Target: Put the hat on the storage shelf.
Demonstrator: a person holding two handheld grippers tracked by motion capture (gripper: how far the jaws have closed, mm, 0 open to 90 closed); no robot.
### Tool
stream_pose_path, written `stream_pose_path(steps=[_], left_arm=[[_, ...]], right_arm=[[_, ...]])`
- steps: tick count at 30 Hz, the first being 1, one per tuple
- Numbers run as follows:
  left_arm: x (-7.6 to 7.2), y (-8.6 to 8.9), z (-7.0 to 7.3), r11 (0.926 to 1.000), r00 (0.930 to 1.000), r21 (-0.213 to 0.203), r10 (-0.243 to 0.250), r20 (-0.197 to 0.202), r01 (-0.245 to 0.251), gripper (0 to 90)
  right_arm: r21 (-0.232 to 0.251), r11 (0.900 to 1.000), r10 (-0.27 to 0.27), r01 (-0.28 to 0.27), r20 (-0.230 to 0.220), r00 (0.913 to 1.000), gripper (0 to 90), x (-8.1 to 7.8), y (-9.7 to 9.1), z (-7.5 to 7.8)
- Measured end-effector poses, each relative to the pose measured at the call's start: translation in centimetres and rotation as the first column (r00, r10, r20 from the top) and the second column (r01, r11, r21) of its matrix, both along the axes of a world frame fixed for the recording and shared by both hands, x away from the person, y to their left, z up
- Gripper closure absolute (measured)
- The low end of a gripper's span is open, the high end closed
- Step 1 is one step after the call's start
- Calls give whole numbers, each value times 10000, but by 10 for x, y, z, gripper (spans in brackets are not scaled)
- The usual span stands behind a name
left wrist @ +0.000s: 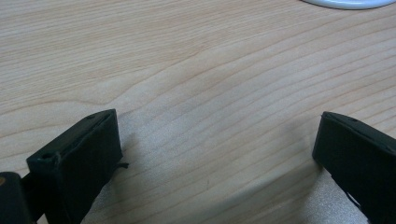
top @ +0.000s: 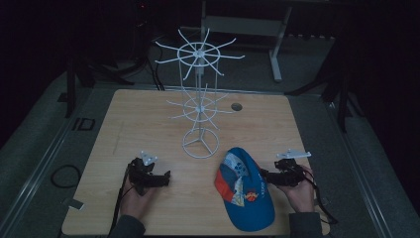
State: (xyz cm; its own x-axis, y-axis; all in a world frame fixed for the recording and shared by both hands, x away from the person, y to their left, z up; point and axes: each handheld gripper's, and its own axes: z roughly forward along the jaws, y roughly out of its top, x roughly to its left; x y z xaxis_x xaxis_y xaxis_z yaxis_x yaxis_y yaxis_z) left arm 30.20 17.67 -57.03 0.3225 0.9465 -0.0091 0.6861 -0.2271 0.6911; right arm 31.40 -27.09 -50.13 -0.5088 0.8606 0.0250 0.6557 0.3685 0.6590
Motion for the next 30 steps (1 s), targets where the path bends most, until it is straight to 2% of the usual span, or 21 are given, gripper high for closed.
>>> stream_pose_path(steps=[1,7,10,11,15,19,23,30], left_arm=[[0,0,0,10000,10000,0,5,0,-5,14],[0,0,0,10000,10000,-6,9,1,-9,14],[0,0,0,10000,10000,-3,14,0,-14,14],[0,0,0,10000,10000,-4,13,0,-13,14],[0,0,0,10000,10000,1,27,-6,-27,14],[0,-1,0,10000,10000,-20,52,4,-52,14],[0,-1,0,10000,10000,-15,50,7,-50,14],[0,-1,0,10000,10000,-11,52,4,-52,14]], right_arm=[[-67,9998,206,-206,36,9998,337,0,6,6],[67,9995,314,-314,31,9995,333,3,10,17],[273,9989,386,-383,-93,9992,333,5,11,22],[440,9981,451,-439,-276,9986,333,6,11,25],[497,9975,521,-504,-340,9981,333,6,13,30],[509,9968,618,-609,-152,9980,332,7,17,38],[929,9936,652,-650,3,9979,332,7,18,45],[685,9921,1055,-1047,-77,9944,308,11,33,47]])
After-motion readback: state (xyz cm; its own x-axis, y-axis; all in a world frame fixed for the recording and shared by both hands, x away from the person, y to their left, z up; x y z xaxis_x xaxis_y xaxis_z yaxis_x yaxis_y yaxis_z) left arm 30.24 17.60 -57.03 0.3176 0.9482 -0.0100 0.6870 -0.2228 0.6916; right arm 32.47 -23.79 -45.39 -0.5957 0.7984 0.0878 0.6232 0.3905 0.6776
